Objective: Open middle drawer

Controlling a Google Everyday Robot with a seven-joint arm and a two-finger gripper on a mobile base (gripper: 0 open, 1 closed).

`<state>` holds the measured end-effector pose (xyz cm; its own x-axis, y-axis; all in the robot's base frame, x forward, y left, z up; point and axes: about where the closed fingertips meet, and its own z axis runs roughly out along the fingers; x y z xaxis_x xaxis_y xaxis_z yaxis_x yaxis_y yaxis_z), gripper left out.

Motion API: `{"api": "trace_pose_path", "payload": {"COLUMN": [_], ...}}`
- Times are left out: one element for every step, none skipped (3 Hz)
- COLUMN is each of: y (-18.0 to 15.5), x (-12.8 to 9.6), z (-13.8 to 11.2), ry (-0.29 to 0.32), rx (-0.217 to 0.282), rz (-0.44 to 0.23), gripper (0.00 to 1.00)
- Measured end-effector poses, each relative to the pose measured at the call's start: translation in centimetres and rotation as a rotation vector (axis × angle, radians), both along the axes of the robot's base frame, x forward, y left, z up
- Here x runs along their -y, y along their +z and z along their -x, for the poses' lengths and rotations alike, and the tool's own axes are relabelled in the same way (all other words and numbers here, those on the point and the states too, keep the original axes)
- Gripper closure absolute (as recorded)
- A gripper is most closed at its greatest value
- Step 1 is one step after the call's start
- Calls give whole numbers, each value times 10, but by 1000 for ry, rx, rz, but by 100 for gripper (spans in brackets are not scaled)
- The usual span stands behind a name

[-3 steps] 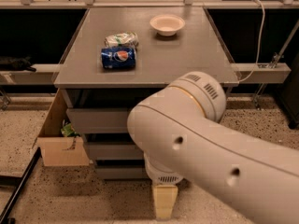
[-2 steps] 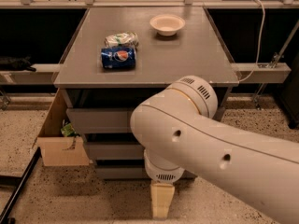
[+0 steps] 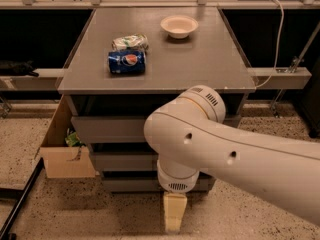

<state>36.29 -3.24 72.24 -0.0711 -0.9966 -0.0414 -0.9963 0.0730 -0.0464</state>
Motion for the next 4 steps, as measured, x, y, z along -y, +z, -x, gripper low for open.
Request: {"api": "trace_pose_path", "payload": {"y": [-47, -71, -75, -75], "x": [27, 51, 68, 68], "z": [-11, -9, 0, 0], "ry": [-71, -131, -177, -178], "rx": [-98, -134, -107, -106], "rz": [13, 14, 18, 18], "gripper": [0, 0, 0, 0]}}
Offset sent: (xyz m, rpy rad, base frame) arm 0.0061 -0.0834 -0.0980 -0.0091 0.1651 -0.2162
